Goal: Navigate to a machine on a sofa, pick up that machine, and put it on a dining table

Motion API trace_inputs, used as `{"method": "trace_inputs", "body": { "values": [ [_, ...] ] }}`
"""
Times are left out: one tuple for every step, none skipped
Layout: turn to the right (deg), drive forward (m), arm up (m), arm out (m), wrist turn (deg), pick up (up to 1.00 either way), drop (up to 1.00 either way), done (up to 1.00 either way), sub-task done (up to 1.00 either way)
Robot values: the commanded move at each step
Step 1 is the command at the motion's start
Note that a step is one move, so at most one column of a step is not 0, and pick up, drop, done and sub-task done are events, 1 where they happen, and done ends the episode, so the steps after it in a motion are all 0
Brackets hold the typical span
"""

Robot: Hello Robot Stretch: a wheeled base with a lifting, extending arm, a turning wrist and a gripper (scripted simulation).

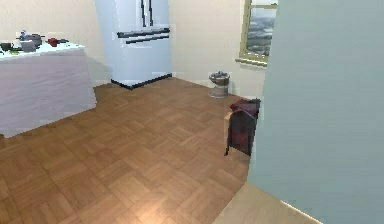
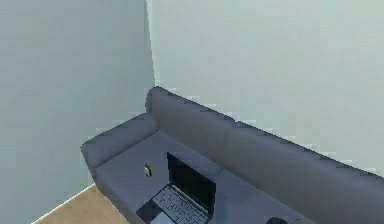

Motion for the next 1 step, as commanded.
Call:
{"method": "trace_inputs", "body": {
  "values": [
    [0.0,0.00,0.00,0.16,0.0,0.00,0.00,0.00,0.00]
  ]
}}
